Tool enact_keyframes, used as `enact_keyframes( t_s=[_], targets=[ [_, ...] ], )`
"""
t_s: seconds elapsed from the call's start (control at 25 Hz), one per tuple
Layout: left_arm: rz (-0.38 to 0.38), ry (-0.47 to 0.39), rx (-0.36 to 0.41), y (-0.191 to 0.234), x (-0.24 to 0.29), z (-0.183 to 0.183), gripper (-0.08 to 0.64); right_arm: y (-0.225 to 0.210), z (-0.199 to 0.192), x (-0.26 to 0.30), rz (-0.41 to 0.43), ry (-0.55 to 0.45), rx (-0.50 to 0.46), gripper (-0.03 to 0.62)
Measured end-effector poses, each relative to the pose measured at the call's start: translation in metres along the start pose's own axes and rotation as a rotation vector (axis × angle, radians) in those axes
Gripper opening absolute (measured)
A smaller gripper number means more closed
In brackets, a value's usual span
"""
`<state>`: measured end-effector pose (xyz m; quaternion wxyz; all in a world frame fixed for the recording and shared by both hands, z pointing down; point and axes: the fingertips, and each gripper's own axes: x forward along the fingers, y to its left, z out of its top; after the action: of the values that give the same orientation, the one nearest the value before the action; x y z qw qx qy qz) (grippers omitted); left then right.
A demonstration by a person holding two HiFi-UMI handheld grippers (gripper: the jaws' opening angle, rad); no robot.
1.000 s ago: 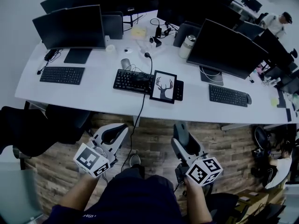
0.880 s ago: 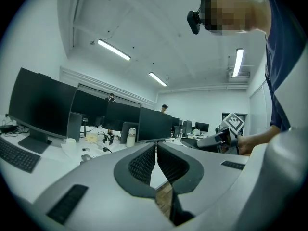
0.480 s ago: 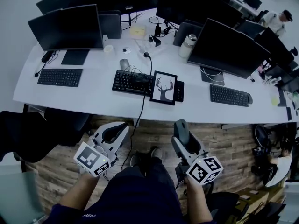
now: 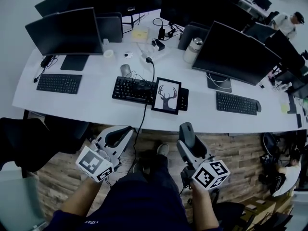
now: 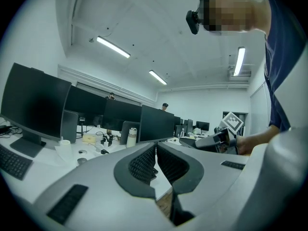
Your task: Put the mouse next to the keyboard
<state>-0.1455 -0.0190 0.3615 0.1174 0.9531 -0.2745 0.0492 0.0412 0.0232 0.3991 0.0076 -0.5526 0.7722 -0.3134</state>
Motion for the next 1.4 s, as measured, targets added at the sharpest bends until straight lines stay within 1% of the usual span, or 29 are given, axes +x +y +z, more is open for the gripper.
enact_keyframes(
  t_s=[0.32,0.88,1.4],
  targets=[
    [0.015,0.006,0.000,0.008,0.043,0.007,0.034,-0.031,0.022,0.021,0.026,0.019,-0.001,0.299],
    [0.056,0.043,0.006,0.009,0.118,0.016,0.034,-0.099,0.058,0.043,0.066,0.044,0.025,0.299],
    [0.102,0.070,-0.005,0.018,0.174,0.015,0.034,-0.152,0.074,0.069,0.099,0.091,0.047,0.299]
  ],
)
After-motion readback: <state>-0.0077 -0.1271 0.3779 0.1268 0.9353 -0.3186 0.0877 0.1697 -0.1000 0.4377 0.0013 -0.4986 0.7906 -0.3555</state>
